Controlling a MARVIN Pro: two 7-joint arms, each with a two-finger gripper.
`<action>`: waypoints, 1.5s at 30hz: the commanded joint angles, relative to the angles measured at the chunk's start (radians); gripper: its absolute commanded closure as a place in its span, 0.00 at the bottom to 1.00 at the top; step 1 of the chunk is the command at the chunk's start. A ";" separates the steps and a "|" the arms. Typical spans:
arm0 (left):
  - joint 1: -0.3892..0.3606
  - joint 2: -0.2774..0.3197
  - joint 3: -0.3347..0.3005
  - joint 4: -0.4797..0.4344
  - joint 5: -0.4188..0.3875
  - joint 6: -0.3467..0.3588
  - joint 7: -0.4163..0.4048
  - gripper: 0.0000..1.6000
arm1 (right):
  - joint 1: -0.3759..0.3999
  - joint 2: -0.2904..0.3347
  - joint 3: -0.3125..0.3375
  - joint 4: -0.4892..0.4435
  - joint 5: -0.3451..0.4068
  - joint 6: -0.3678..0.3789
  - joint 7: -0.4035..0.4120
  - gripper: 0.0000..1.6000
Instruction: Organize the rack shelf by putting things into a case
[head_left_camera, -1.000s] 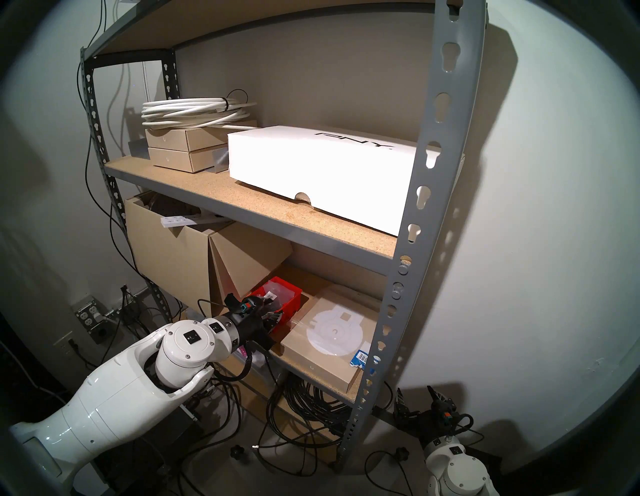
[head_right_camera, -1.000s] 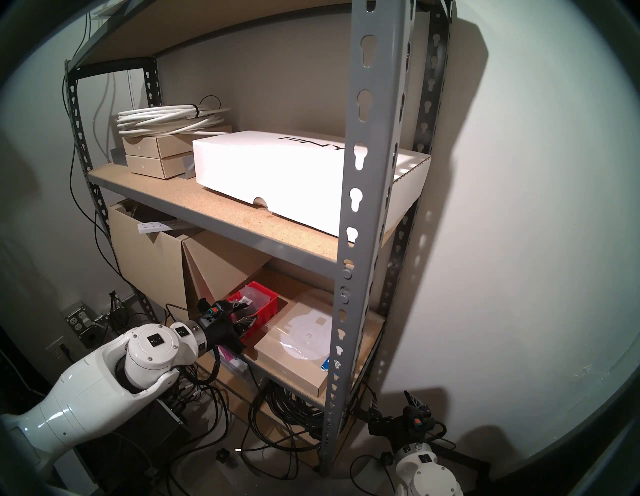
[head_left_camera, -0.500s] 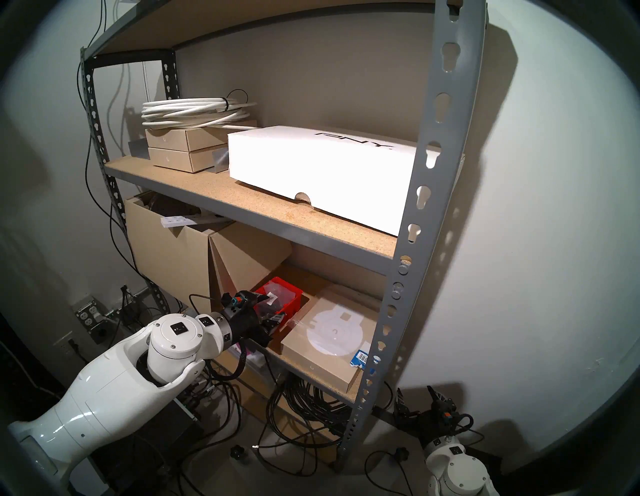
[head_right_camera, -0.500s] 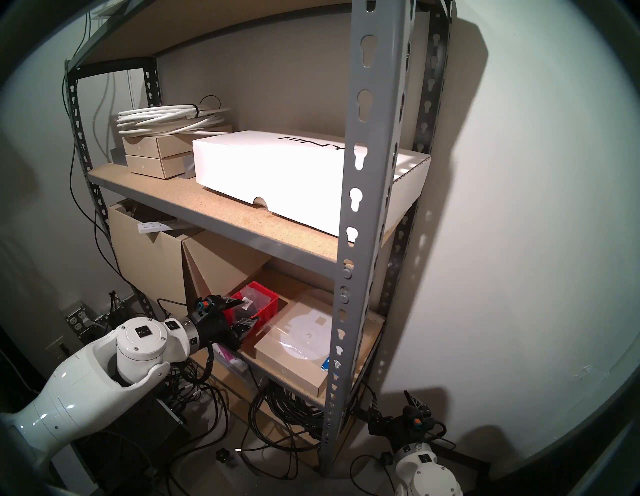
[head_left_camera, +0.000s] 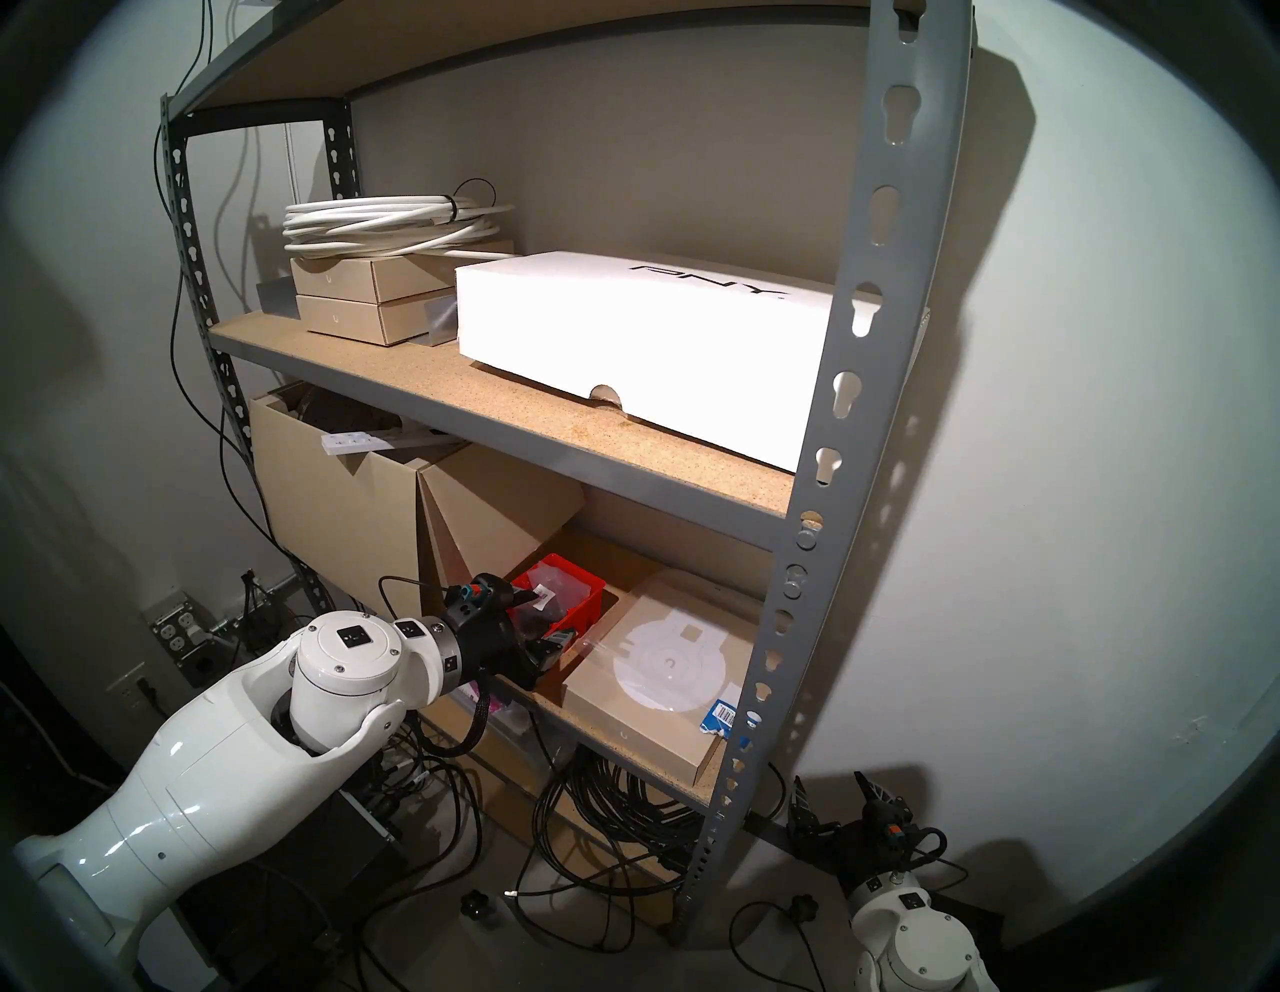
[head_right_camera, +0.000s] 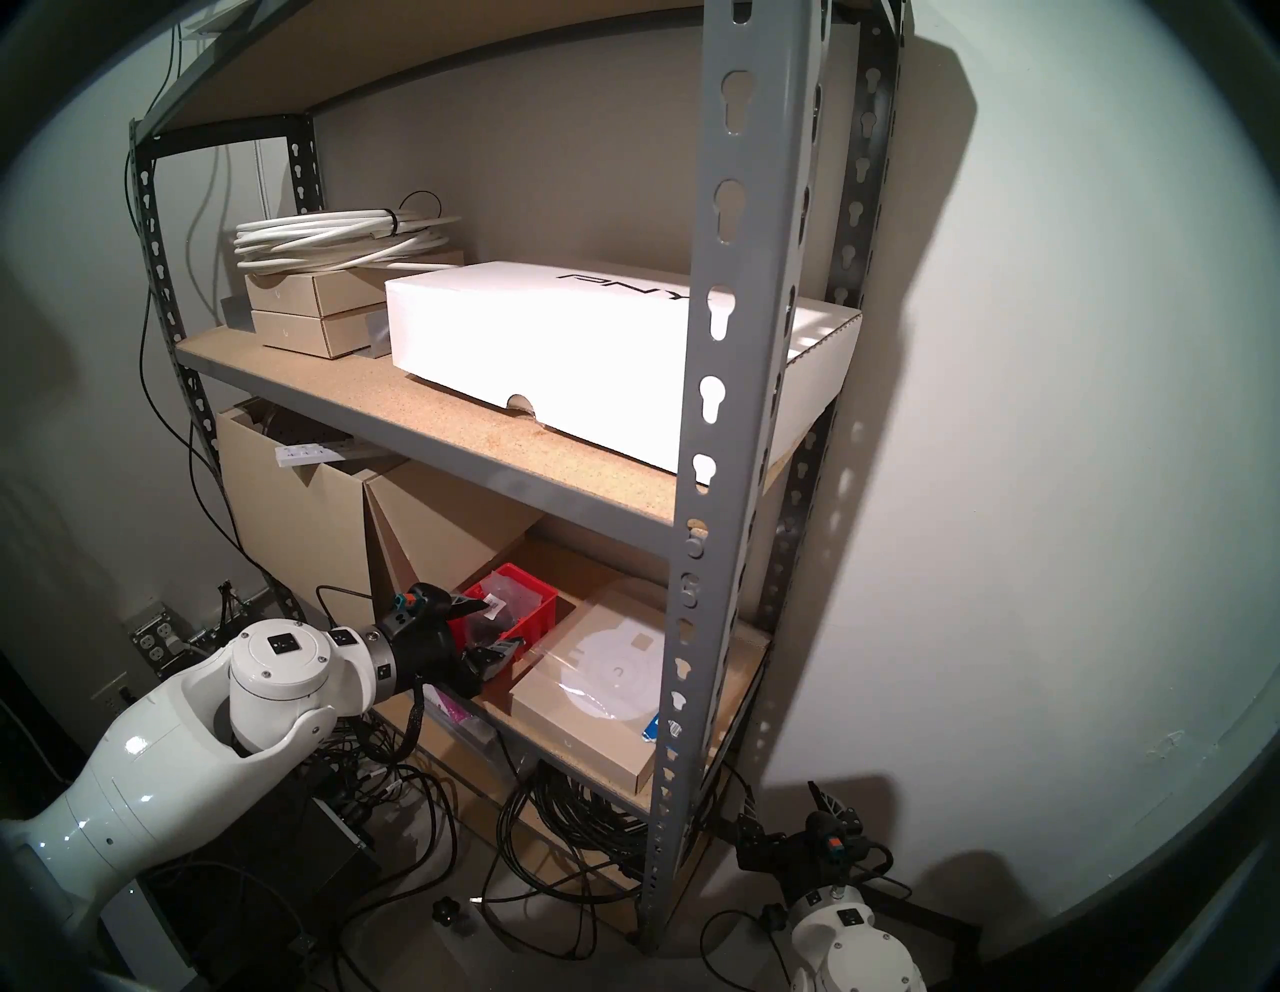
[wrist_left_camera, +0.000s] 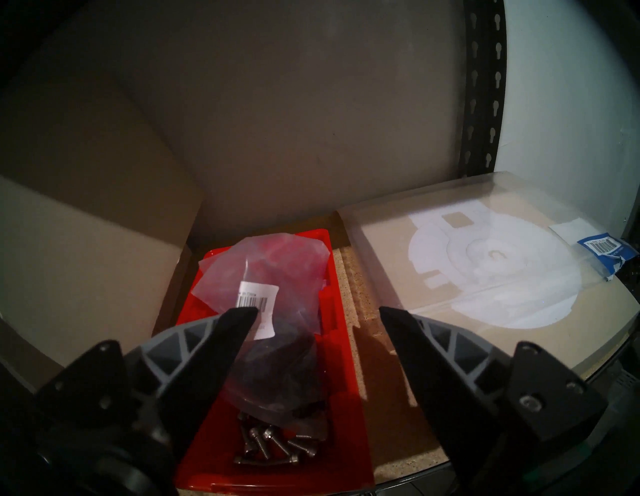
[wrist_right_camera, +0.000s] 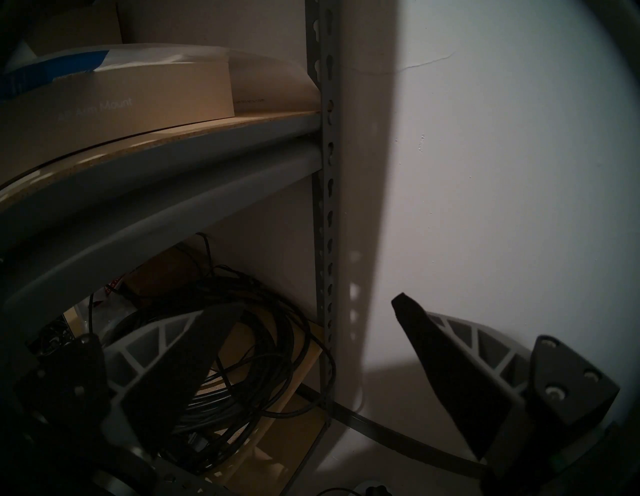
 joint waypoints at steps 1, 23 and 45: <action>-0.023 0.000 0.009 -0.006 0.011 0.011 -0.010 0.23 | 0.000 0.000 0.000 -0.018 0.000 -0.001 0.000 0.00; -0.055 -0.046 0.049 0.060 0.040 0.053 -0.007 0.25 | 0.000 0.000 0.000 -0.018 0.000 -0.001 0.000 0.00; -0.015 -0.041 0.051 0.047 0.022 0.036 0.009 0.74 | 0.000 0.000 0.000 -0.018 0.000 -0.001 0.000 0.00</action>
